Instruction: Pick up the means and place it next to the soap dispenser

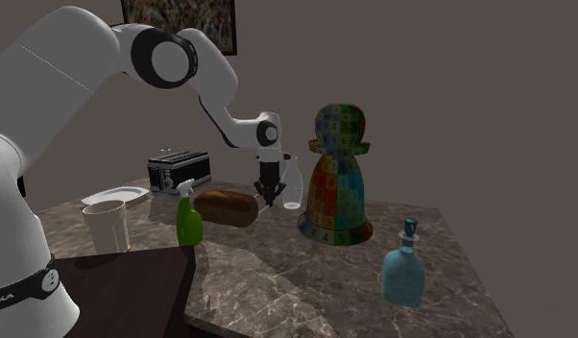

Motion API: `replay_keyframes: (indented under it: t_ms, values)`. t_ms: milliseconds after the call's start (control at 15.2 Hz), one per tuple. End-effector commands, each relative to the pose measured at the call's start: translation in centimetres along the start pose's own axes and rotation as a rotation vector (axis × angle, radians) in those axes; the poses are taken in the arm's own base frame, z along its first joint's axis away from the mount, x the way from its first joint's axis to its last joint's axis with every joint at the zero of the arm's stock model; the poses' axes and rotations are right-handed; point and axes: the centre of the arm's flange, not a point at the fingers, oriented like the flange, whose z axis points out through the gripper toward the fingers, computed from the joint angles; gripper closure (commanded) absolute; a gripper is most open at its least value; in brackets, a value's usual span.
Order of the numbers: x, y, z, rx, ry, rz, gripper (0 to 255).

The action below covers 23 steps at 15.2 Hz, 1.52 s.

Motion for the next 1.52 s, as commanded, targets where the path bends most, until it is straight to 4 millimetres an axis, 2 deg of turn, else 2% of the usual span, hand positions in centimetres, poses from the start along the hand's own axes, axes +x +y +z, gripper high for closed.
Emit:
replay_keyframes:
  t_ms: [0,1452]
  values:
    - [-0.2,0.2,-1.2,0.0,0.0,0.0,255]
    - [-1.8,0.6,-12.7,0.0,0.0,0.0,255]
